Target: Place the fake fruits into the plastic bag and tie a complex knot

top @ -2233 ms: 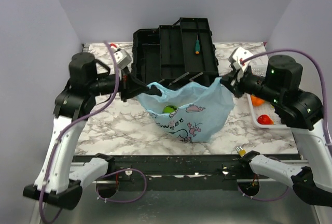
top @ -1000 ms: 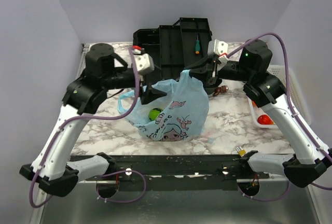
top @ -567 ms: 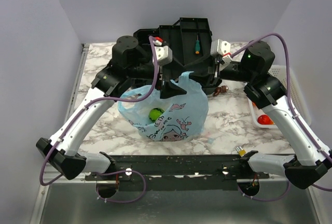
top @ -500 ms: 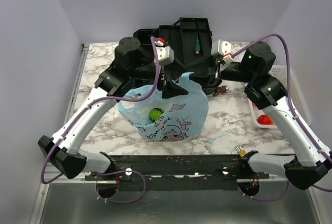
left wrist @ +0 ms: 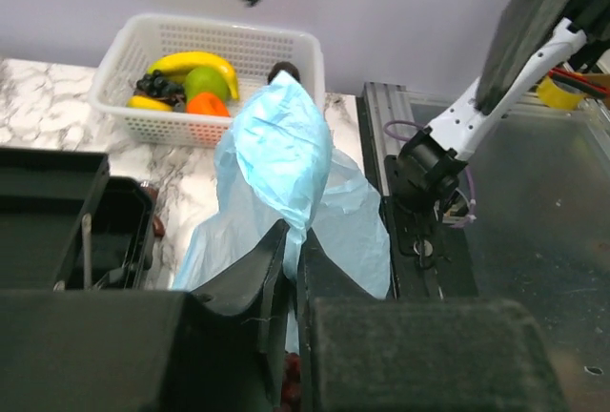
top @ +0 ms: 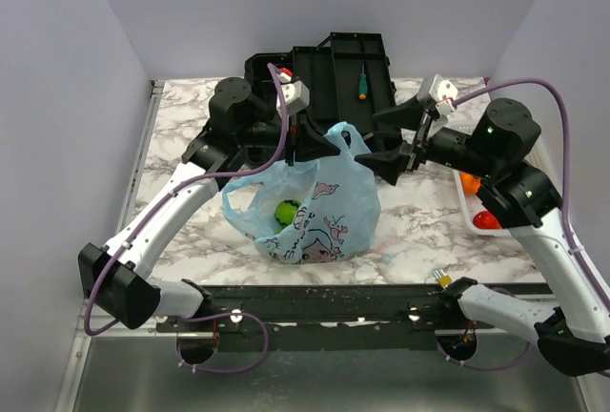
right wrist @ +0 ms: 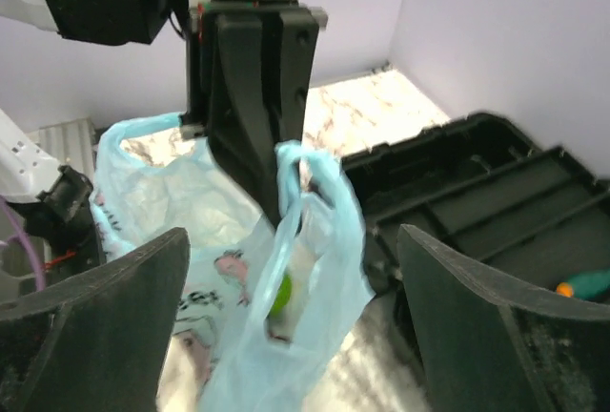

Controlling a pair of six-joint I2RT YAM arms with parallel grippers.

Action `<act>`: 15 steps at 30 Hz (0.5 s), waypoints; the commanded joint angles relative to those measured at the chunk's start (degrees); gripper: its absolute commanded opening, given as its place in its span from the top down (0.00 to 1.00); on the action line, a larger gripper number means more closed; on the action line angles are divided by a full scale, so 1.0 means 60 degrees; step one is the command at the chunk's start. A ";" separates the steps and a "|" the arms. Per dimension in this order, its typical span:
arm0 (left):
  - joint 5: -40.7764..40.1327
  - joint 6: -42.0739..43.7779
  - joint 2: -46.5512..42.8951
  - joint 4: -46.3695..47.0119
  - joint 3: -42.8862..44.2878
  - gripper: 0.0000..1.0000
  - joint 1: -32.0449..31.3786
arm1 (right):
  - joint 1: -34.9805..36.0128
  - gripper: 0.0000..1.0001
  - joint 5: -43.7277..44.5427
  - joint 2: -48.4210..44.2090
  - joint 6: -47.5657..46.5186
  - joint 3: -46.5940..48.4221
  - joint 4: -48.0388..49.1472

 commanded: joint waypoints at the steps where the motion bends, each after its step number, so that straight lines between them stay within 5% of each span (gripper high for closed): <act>1: 0.0261 -0.0309 -0.0359 0.0394 -0.0109 0.94 0.0219 | 0.0023 0.01 0.1056 -0.0742 0.1065 -0.0578 -0.1303; 12: -0.0249 -0.0280 -0.0434 0.0167 0.0163 1.00 0.0103 | 0.0041 0.01 0.1076 -0.0227 0.2672 -0.3215 0.3290; 13: -0.0343 -0.0015 -0.0495 -0.0256 0.0199 1.00 0.0056 | 0.0041 0.08 0.0805 -0.0084 0.2631 -0.3223 0.3658; 15: -0.0605 0.0464 -0.0604 -0.0761 0.0310 0.99 0.0029 | 0.0041 0.38 0.0183 0.0059 0.2442 -0.3309 0.3832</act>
